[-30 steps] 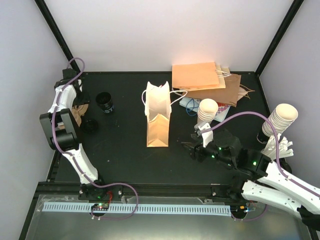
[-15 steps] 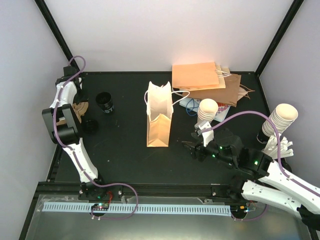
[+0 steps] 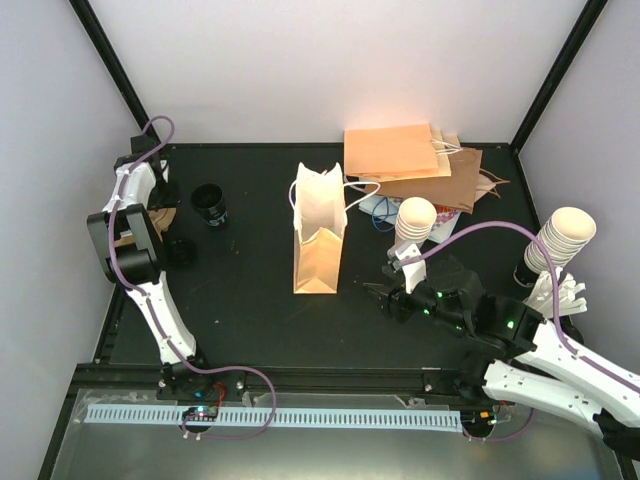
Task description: Pack the takeout coffee
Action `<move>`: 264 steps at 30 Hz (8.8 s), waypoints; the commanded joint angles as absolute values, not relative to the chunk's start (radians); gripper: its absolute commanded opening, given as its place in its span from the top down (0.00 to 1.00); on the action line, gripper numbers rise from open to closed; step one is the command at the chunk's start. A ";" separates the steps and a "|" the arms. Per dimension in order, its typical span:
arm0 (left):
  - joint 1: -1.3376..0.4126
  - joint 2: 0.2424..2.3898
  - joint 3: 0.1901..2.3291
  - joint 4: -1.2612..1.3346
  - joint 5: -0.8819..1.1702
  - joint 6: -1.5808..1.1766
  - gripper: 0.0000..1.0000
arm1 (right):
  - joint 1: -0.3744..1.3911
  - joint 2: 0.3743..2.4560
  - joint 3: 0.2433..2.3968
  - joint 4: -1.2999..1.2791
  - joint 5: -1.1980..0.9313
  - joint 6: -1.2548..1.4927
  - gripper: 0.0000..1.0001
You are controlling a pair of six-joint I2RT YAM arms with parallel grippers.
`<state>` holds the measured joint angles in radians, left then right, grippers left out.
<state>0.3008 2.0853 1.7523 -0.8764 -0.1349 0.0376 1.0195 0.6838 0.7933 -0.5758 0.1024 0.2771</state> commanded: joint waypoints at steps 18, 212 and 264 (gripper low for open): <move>0.305 2.051 1.820 -0.919 -0.164 0.012 0.85 | 1.017 0.694 0.821 -0.583 0.094 0.262 0.36; -0.008 1.361 0.937 -0.771 -0.001 -0.806 0.81 | 1.018 0.709 1.001 -0.776 0.110 0.390 0.35; 0.181 1.459 0.787 -0.449 0.366 -0.638 0.98 | 1.017 0.742 1.002 -0.753 0.068 0.388 0.34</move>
